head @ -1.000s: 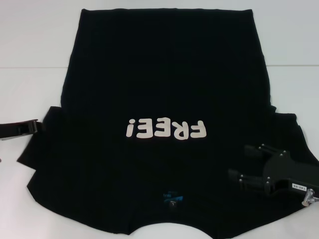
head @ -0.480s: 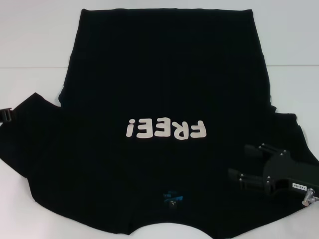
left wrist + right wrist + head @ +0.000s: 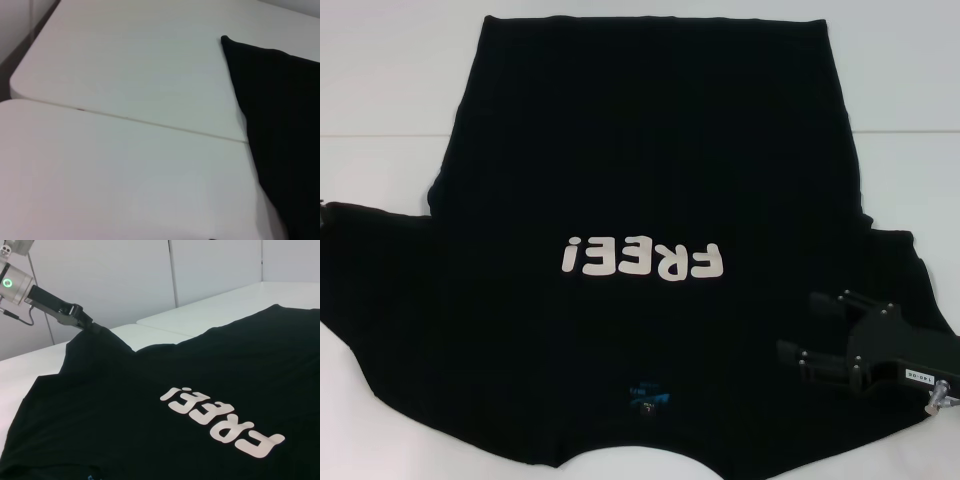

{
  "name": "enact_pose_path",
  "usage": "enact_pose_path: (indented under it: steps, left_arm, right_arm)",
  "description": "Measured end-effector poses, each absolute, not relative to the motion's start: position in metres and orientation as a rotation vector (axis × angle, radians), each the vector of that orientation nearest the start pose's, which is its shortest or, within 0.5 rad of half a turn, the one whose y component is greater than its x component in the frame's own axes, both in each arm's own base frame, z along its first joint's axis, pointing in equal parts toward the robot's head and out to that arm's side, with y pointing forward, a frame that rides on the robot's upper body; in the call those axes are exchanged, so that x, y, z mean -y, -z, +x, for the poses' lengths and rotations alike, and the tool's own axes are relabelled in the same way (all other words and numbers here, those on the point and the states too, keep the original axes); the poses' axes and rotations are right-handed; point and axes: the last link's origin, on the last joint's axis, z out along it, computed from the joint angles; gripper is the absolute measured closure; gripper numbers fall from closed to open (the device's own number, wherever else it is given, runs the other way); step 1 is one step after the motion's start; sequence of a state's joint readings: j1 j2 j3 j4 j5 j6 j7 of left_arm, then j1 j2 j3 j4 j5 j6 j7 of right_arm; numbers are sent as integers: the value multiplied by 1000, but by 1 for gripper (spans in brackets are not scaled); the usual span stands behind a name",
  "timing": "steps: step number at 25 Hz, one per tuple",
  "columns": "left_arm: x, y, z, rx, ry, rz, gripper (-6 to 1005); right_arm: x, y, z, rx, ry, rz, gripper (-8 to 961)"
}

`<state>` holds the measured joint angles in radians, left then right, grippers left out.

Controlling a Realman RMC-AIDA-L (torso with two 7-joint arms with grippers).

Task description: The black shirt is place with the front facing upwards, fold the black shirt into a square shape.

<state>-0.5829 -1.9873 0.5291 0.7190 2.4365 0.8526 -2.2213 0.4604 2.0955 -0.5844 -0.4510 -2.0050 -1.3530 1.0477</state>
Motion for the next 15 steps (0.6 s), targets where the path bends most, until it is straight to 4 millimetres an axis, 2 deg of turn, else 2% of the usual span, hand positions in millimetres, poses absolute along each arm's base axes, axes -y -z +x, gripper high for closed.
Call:
enact_pose_path:
  steps: [9, 10, 15]
  left_arm:
    - [-399, -87, -351, 1482, 324, -1790, 957]
    - [-400, -81, -334, 1550, 375, -1837, 956]
    - [-404, -68, -305, 1638, 469, -1905, 950]
  right_arm:
    - [-306, 34, 315, -600, -583, -2556, 42]
    - [-306, 34, 315, -602, -584, -2556, 42]
    - [-305, 35, 315, -606, -586, -2558, 42]
